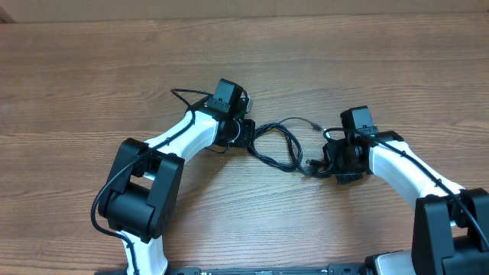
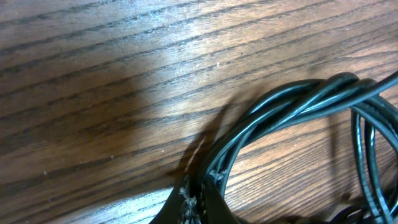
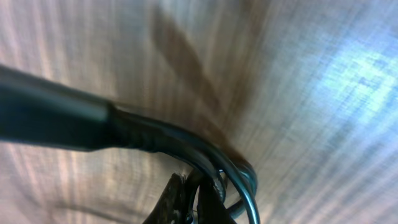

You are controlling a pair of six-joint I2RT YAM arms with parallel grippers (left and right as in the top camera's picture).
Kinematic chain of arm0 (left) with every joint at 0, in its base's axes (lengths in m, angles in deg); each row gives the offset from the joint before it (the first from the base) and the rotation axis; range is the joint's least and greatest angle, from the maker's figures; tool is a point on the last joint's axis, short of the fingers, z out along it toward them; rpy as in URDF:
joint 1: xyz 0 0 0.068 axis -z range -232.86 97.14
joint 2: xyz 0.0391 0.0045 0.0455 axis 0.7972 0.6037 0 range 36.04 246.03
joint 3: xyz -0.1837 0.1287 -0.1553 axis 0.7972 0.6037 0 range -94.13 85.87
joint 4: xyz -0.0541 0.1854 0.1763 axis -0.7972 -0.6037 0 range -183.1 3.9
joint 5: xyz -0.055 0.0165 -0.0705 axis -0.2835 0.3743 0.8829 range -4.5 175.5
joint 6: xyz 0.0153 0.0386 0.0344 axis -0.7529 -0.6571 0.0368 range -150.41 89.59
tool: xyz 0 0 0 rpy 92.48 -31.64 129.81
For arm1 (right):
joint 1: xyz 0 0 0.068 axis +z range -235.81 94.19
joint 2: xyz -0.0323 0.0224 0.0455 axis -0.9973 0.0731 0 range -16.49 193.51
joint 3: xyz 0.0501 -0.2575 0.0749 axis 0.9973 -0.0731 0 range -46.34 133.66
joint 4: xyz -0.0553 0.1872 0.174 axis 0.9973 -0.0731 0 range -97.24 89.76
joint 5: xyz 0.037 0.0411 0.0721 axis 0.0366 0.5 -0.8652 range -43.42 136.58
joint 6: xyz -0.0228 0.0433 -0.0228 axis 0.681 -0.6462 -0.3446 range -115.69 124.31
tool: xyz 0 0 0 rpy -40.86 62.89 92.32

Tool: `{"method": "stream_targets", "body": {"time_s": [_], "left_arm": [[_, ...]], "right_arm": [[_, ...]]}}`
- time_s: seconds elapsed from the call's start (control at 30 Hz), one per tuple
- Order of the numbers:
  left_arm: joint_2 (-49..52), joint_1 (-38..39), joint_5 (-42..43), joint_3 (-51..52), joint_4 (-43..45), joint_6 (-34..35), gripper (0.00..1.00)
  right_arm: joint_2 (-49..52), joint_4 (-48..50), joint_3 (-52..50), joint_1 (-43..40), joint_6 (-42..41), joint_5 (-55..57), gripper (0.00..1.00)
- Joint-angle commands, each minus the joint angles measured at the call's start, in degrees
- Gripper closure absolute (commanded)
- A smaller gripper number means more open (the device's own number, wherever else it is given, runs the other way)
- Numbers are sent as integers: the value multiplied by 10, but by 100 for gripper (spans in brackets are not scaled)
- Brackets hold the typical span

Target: Untangle cables

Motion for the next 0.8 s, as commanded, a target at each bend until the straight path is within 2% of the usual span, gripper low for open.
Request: {"method": "stream_targets", "body": {"time_s": [0.0, 0.3, 0.4, 0.77], "left_arm": [[9, -25, -49, 9, 2, 8, 96], [9, -51, -48, 9, 0, 19, 96], [9, -60, -46, 9, -3, 19, 96], [9, -85, -3, 8, -16, -17, 96]], "right_arm": [[-8, -36, -4, 13, 16, 18, 96], [-8, -56, -4, 97, 16, 14, 96], [-8, -56, -4, 97, 18, 14, 96], [-9, -108, 16, 3, 196, 7, 96]]}}
